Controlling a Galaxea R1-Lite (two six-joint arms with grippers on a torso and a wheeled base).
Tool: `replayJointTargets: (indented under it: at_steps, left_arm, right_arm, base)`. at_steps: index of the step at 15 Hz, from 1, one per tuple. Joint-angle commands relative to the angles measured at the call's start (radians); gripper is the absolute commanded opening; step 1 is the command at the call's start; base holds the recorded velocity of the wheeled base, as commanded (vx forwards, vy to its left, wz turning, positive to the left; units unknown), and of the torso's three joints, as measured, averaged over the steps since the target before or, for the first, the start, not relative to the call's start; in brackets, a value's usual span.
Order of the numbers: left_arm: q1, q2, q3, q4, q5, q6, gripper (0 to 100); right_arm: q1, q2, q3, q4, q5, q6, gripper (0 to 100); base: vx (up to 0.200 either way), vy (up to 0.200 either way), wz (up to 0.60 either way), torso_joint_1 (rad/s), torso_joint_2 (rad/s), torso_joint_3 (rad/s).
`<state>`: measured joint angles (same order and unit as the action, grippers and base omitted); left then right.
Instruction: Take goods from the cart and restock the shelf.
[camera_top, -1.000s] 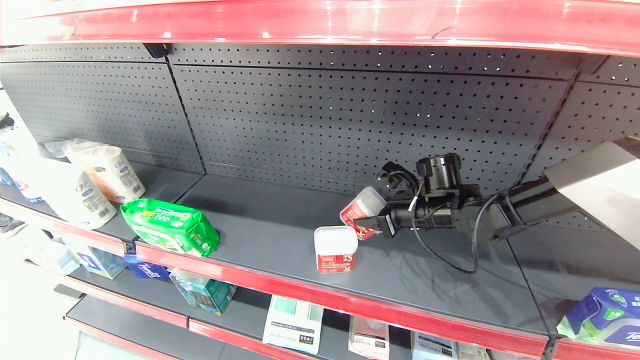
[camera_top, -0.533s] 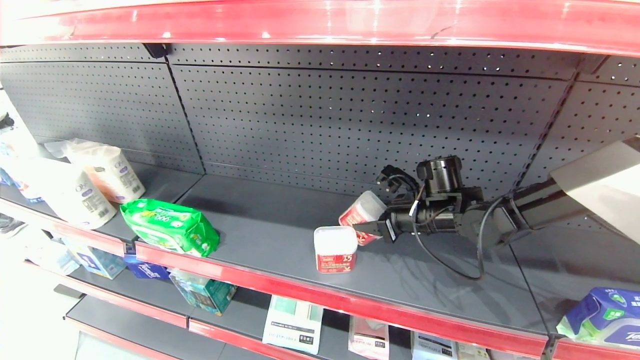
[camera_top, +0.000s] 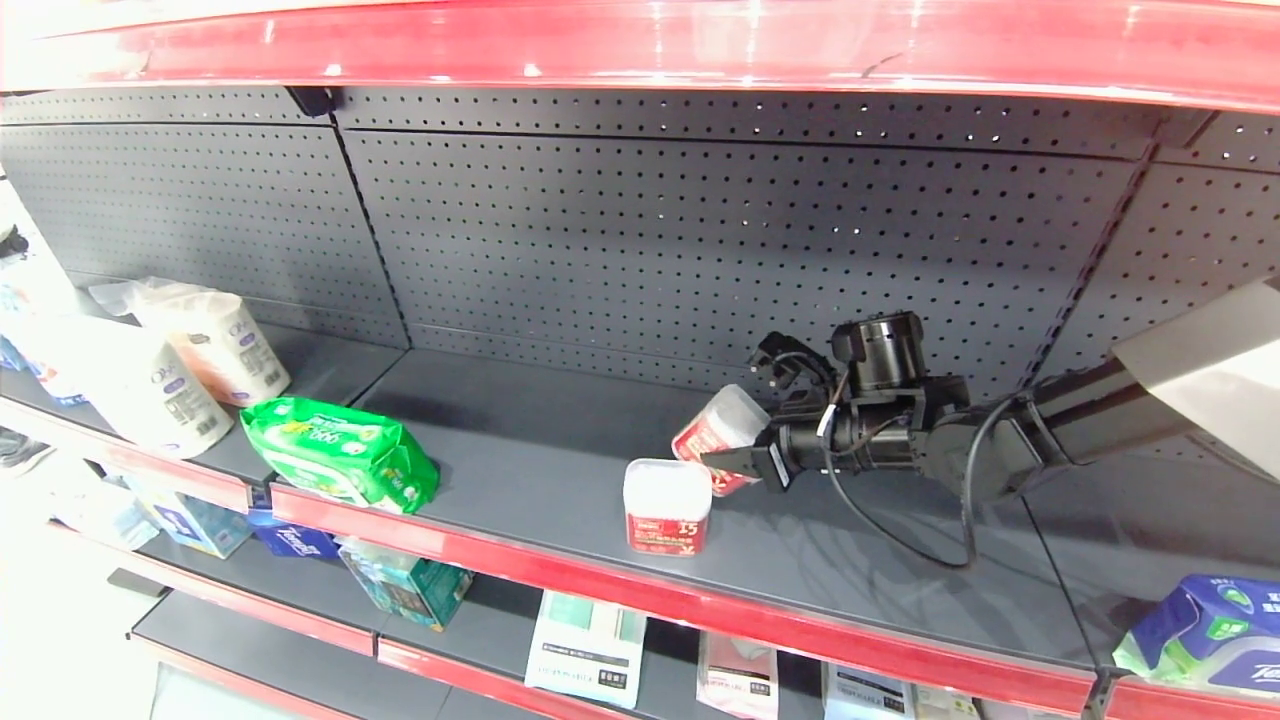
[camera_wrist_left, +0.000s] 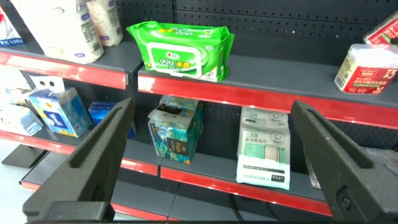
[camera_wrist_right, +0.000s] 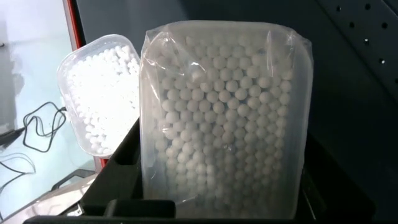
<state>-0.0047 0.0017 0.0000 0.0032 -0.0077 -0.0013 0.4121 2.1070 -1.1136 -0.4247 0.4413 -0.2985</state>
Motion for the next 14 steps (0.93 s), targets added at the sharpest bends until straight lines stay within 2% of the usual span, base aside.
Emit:
replayJointTargets:
  at_steps: [1, 6, 14]
  left_arm:
    - [0.0, 0.001, 0.0, 0.0, 0.0, 0.0, 100]
    - [0.0, 0.001, 0.0, 0.0, -0.002, 0.0, 100]
    - [0.0, 0.001, 0.0, 0.0, 0.0, 0.0, 100]
  right_arm:
    - [0.007, -0.01, 0.014, 0.0, 0.001, -0.001, 0]
    - [0.007, -0.019, 0.044, 0.0, 0.001, -0.001, 0]
    - [-0.001, -0.004, 0.015, 0.0, 0.007, -0.014, 0]
  base:
    - [0.0, 0.0, 0.0, 0.0, 0.0, 0.0]
    - [0.0, 0.0, 0.0, 0.0, 0.0, 0.0]
    - [0.0, 0.0, 0.0, 0.0, 0.0, 0.0]
